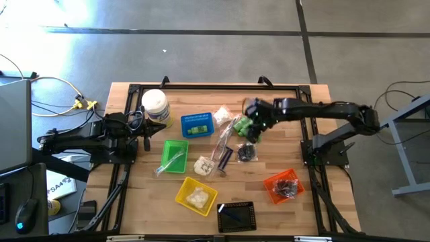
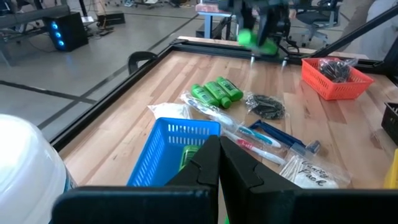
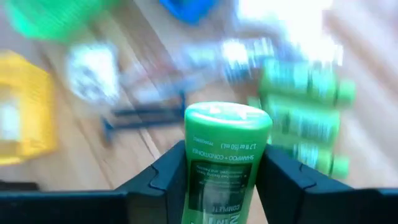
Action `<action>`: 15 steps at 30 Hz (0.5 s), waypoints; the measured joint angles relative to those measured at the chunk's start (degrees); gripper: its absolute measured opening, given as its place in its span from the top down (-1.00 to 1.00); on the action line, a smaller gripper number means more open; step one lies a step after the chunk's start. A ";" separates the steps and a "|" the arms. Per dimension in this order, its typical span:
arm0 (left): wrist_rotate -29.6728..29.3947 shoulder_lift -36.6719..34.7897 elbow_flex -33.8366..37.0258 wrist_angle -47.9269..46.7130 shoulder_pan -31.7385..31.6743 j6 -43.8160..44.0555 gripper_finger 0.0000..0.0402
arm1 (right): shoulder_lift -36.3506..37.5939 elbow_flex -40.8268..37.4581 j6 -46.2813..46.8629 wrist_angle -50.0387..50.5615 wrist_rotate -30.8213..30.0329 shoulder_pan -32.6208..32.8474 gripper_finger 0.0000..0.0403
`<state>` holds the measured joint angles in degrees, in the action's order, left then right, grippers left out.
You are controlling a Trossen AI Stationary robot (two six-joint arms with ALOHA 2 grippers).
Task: Pick & Place Travel size toiletries
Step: Put the green shampoo into the blue bin
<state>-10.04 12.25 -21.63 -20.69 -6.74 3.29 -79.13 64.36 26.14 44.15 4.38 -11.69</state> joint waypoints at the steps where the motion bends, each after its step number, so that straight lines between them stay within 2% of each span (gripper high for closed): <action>1: -0.02 0.00 0.00 0.00 0.00 0.00 1.00 | -0.23 2.21 -1.83 -0.01 0.02 -0.39 0.27; 8: -0.16 -0.02 0.01 -0.02 0.00 0.00 1.00 | -4.89 13.88 -18.72 -1.93 0.16 -0.77 0.26; 15: -0.16 -0.01 0.00 -0.01 0.00 0.04 1.00 | -13.15 20.29 -26.01 -4.11 2.05 -0.73 0.26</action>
<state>-10.20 12.24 -21.63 -20.70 -6.74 3.33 -92.29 84.65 0.13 40.04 6.43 -12.43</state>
